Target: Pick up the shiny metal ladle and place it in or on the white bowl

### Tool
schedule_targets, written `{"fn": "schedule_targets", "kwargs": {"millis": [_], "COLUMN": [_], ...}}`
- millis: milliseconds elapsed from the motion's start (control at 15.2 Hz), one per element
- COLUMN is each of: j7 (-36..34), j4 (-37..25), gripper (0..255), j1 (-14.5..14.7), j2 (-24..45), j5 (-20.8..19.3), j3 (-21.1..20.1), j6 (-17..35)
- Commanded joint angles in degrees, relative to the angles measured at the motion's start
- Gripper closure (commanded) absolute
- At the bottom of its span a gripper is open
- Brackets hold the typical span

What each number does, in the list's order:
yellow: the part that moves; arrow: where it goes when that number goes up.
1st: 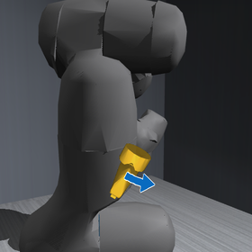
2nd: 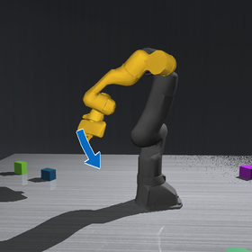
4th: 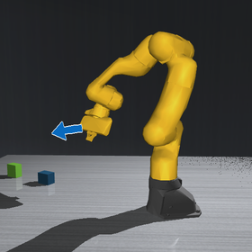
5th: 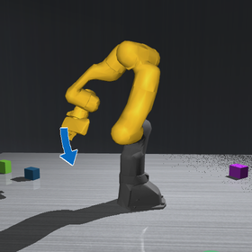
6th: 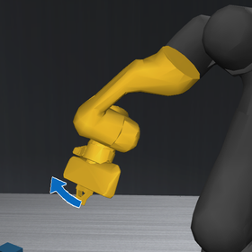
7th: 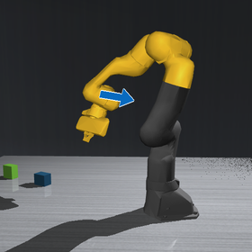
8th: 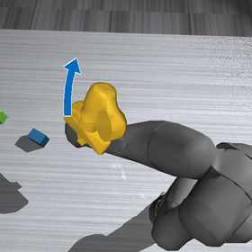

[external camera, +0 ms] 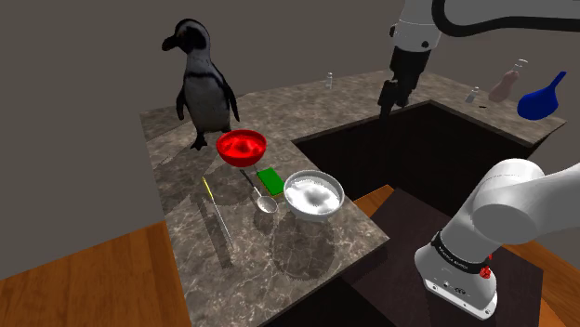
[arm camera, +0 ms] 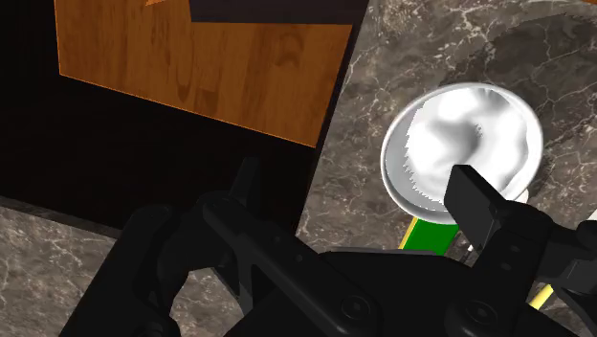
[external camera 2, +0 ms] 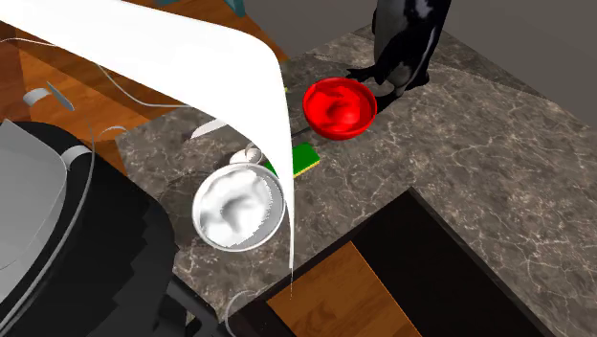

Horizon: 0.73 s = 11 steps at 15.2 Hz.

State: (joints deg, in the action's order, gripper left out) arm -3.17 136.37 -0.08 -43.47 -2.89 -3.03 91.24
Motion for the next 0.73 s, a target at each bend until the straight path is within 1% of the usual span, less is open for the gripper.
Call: {"fn": "schedule_targets", "kwargs": {"millis": [0, 330, 660], "j7": [0.0, -6.89, -13.85], "j4": [0.0, -0.72, -3.48], "gripper": [0, 0, 0], "j1": [0.0, 0.66, 0.93], "j2": [0.0, 8.18, 17.94], "j5": [0.0, 1.86, 2.32], "j3": [0.0, -5.14, -9.9], "j6": [0.0, 5.62, 10.67]}}
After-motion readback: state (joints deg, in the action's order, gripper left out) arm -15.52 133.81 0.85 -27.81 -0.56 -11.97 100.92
